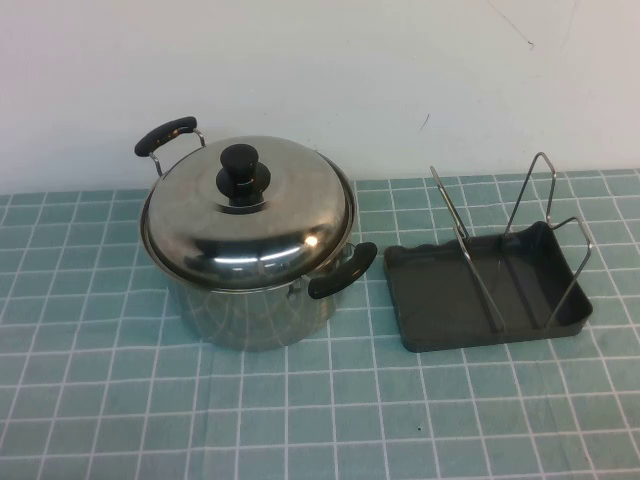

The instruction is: Put pot lid on rack

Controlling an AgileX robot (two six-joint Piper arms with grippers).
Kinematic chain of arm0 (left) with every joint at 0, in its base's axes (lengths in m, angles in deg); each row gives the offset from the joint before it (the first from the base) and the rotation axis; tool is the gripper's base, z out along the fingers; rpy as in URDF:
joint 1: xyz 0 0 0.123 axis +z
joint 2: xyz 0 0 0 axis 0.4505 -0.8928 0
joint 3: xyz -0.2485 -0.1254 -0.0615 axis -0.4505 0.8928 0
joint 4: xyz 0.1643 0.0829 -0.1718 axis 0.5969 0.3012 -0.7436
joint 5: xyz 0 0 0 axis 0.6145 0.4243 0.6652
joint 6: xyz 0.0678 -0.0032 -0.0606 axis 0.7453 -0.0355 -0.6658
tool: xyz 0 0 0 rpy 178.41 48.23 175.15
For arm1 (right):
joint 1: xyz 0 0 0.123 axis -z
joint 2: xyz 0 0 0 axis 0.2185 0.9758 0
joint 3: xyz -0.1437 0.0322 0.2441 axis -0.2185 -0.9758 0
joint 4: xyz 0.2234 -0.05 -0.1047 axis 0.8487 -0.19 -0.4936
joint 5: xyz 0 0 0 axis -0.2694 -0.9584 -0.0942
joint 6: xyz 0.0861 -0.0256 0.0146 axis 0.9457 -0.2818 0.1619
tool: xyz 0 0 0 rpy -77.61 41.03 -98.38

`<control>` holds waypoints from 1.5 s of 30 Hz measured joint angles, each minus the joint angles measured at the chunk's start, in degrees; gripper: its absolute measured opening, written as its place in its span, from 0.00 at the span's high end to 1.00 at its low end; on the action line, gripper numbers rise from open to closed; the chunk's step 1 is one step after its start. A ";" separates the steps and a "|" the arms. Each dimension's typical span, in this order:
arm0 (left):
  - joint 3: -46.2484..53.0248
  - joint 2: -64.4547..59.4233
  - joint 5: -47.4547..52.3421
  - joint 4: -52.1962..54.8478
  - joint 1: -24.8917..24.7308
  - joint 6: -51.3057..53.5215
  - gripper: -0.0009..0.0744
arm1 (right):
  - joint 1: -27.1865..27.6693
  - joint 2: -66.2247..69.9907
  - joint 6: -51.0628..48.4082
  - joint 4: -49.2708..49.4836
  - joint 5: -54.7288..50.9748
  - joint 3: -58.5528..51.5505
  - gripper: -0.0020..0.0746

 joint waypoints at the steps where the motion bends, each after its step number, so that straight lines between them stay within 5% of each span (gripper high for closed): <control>1: 0.00 0.00 0.00 0.00 0.00 0.00 0.99 | 0.00 0.00 0.00 0.00 0.00 0.00 0.98; 36: 0.00 0.00 0.12 0.50 0.00 0.69 0.99 | 0.00 0.00 0.00 -1.11 0.56 0.00 0.98; 41: 0.24 0.00 -3.60 1.25 0.00 0.69 0.99 | 0.00 0.00 0.00 -2.21 8.75 -0.48 0.98; 45: 0.24 0.00 -16.94 1.60 0.00 0.69 0.99 | 0.00 0.00 -0.08 -2.54 26.03 -0.48 0.98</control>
